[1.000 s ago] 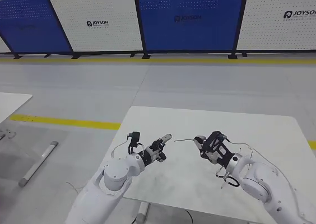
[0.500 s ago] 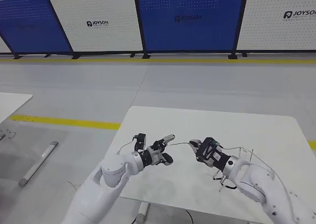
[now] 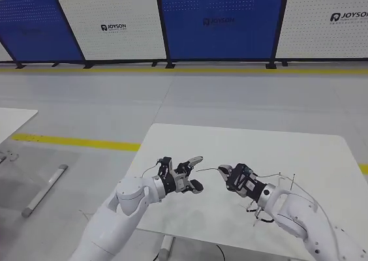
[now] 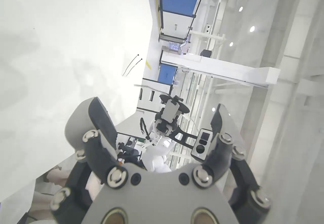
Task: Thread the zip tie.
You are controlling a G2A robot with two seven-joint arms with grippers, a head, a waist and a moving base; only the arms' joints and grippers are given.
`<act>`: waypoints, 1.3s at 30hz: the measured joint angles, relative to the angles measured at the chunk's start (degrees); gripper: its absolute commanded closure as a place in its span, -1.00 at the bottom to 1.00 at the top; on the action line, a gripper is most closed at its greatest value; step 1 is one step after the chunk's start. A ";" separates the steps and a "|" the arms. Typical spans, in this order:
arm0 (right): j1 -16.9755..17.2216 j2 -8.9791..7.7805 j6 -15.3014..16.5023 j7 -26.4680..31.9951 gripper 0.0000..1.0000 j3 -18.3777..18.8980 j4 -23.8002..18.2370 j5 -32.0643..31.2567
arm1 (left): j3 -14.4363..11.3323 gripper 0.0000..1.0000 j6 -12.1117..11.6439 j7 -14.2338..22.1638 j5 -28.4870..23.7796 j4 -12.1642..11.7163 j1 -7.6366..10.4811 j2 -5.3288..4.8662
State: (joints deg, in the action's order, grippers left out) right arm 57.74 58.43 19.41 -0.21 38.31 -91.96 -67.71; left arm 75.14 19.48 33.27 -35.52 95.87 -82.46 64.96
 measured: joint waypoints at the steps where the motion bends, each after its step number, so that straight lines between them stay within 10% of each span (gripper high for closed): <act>1: 0.10 -0.03 0.09 -0.29 1.00 -0.01 -0.25 -1.02 | -0.41 -1.00 0.00 -0.19 -1.18 -0.78 0.50 0.04; 5: 0.32 -0.23 0.09 -0.37 1.00 0.07 -0.80 -3.47 | -2.16 -1.00 0.00 -1.56 -3.42 -3.62 2.52 0.00; 20: 0.32 -0.23 0.07 -0.34 1.00 0.08 -0.79 -3.38 | -3.49 -0.96 0.00 2.28 -4.89 -2.76 2.82 -0.16; 21: 0.32 -0.23 0.07 -0.34 1.00 0.08 -0.79 -3.38 | -3.12 -0.24 -0.14 2.80 -5.71 -2.77 2.93 -0.22; 22: 0.32 -0.23 0.07 -0.34 1.00 0.08 -0.79 -3.38 | -2.82 0.06 -0.25 2.99 -6.34 -2.78 2.94 -0.26; 28: 0.32 -0.23 0.07 -0.34 1.00 0.08 -0.79 -3.38 | -2.65 1.00 0.01 3.18 -7.13 -3.20 3.16 -0.58; 39: 0.32 -0.23 0.07 -0.34 1.00 0.08 -0.79 -3.38 | -5.24 1.00 0.00 1.82 -9.41 -6.11 5.59 -1.28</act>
State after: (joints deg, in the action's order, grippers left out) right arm 58.05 58.20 19.48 -0.55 38.39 -92.75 -71.10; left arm 69.90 19.48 35.09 -44.93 89.76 -76.87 63.68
